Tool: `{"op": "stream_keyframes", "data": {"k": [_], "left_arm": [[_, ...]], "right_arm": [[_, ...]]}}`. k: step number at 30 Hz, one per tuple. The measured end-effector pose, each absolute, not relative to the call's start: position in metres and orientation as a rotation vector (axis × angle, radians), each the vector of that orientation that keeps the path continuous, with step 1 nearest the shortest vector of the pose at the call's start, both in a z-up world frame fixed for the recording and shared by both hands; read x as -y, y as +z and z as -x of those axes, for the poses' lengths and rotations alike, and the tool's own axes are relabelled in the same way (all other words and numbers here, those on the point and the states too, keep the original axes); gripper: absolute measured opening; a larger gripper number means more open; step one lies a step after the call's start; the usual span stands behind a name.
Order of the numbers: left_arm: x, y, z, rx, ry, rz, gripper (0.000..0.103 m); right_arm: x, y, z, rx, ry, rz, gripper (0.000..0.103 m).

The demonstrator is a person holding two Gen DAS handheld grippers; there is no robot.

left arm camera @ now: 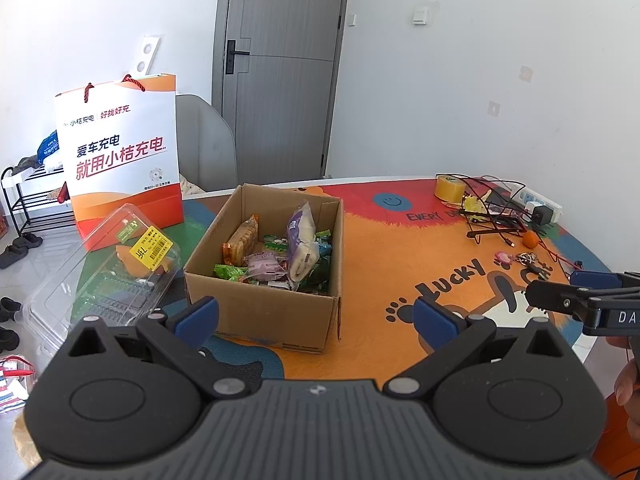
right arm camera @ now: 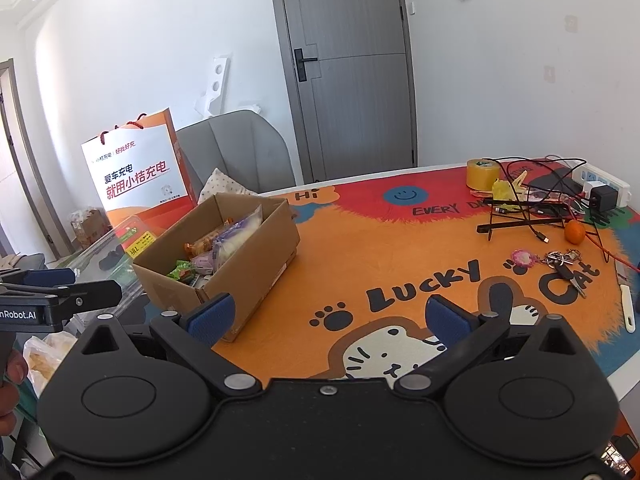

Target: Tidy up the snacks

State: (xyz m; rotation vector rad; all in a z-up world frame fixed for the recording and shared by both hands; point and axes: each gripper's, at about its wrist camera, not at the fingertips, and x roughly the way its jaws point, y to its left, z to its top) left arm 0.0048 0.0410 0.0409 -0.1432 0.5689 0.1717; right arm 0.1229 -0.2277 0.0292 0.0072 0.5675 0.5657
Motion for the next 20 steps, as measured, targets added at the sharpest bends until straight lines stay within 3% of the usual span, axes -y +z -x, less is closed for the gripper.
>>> {"op": "stream_keyframes", "data": {"k": [20], "left_arm": [[-0.0343,0.0409,-0.0055,-0.567,0.161,0.134,0.103]], "right_arm": [[0.2286,0.0264,-0.1246,-0.566,0.563,-0.005,0.103]]}}
